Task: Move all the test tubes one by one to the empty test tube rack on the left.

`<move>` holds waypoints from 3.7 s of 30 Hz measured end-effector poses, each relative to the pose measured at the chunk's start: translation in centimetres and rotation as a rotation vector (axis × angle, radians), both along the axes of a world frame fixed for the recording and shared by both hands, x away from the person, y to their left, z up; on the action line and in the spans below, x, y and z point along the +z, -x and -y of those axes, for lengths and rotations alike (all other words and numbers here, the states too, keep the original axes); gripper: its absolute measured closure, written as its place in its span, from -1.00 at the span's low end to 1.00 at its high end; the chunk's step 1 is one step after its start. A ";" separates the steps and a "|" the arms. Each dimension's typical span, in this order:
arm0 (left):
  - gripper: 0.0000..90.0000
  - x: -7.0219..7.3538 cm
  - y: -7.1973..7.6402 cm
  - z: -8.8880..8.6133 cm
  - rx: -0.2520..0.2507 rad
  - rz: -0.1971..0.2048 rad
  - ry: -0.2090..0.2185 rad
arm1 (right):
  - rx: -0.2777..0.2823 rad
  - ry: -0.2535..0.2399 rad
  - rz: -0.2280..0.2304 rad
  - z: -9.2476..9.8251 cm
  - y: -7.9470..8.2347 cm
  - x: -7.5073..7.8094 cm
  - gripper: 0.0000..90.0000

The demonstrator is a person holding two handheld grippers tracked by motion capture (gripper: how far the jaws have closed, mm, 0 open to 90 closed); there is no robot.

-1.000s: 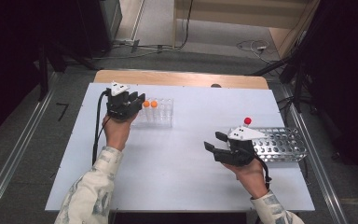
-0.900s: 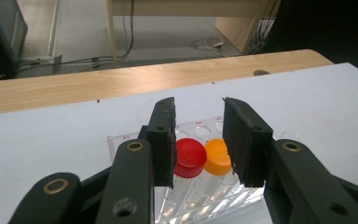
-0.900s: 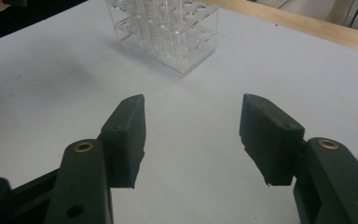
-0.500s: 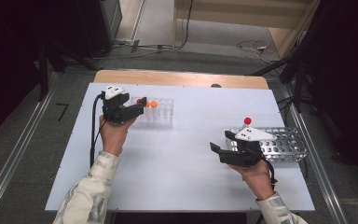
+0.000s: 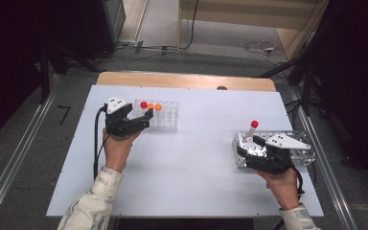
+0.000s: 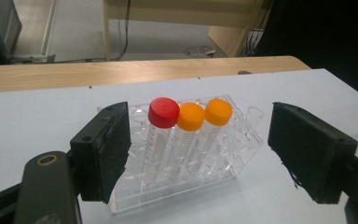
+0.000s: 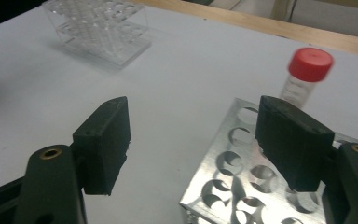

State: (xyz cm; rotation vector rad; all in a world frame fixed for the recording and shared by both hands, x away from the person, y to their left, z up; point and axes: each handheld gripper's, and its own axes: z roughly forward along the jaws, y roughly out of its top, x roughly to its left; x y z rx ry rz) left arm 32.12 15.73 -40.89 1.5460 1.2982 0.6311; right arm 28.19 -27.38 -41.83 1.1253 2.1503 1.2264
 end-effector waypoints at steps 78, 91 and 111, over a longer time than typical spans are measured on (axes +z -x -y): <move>-0.51 0.4 1.8 3.1 -0.120 0.027 -0.009 | 0.074 0.012 0.040 -9.3 -3.2 0.7 0.58; -0.32 0.3 2.7 5.8 -0.270 0.027 -0.026 | 0.191 0.014 -0.009 -15.9 -3.2 -1.1 0.58; 0.54 -0.7 3.1 7.6 -0.359 0.027 -0.158 | 0.260 0.041 -0.034 -18.7 -2.8 -1.9 0.58</move>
